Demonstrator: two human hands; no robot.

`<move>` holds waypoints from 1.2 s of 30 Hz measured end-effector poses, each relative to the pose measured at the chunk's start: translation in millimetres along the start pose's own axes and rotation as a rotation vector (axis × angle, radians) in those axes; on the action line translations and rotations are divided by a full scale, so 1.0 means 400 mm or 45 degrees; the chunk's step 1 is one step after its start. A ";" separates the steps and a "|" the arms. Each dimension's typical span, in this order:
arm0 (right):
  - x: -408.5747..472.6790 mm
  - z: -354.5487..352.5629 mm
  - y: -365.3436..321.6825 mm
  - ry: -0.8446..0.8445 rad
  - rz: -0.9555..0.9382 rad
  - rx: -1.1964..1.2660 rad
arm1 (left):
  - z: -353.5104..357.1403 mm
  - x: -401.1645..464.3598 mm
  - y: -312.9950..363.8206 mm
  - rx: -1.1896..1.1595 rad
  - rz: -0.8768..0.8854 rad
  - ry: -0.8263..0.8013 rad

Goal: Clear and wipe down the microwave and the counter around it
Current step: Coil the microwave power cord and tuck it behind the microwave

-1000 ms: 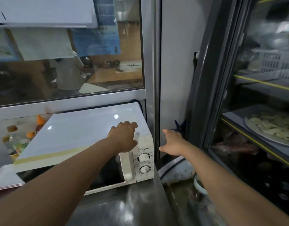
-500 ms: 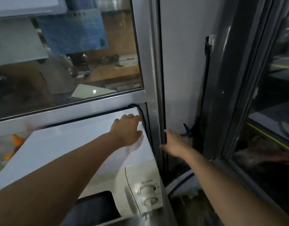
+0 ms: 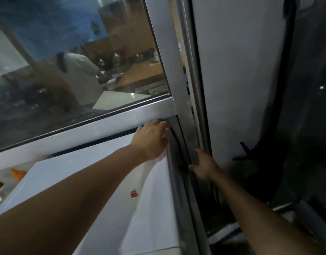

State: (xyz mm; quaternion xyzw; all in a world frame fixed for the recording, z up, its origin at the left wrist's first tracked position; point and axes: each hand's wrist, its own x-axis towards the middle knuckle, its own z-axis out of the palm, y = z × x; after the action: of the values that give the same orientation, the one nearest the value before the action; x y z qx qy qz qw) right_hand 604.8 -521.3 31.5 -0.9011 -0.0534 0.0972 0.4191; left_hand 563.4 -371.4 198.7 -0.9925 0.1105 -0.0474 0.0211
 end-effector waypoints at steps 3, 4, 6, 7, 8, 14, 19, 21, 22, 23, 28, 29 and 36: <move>0.040 0.011 0.007 0.018 -0.113 0.093 | 0.007 0.025 -0.014 -0.019 -0.005 0.007; 0.048 0.017 0.007 0.030 -0.143 0.130 | 0.010 0.030 -0.019 -0.022 -0.005 0.005; 0.061 0.032 0.007 0.064 -0.181 0.220 | 0.016 0.036 -0.025 -0.027 -0.013 0.010; 0.067 0.040 0.008 0.076 -0.192 0.260 | 0.019 0.038 -0.026 -0.036 -0.021 0.015; 0.073 0.047 0.007 0.080 -0.201 0.296 | 0.021 0.039 -0.026 -0.045 -0.026 0.021; 0.111 0.070 -0.008 0.011 -0.206 0.372 | 0.025 0.048 -0.030 -0.041 -0.017 0.036; 0.113 0.086 0.001 0.031 -0.217 0.285 | 0.022 0.041 -0.035 -0.053 -0.033 0.044; 0.109 0.084 0.008 0.015 -0.181 0.310 | 0.022 0.039 -0.032 -0.059 -0.037 0.042; 0.107 0.080 0.012 0.017 -0.164 0.339 | 0.023 0.038 -0.030 -0.064 -0.037 0.041; 0.104 0.073 0.017 0.032 -0.156 0.361 | 0.023 0.037 -0.027 -0.069 -0.037 0.039; 0.072 -0.003 0.039 0.140 -0.186 0.365 | 0.019 0.031 -0.009 -0.074 -0.033 0.026; 0.063 -0.024 0.042 0.155 -0.190 0.385 | 0.018 0.032 -0.002 -0.073 -0.028 0.024; 0.004 -0.173 0.013 0.252 -0.250 0.284 | 0.006 0.060 0.083 -0.046 0.053 0.037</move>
State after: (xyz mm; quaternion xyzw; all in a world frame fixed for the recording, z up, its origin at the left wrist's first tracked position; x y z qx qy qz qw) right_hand 621.7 -575.9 70.8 -0.8447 -0.0884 -0.0280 0.5272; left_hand 579.7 -408.9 196.7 -0.9894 0.1322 -0.0593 0.0026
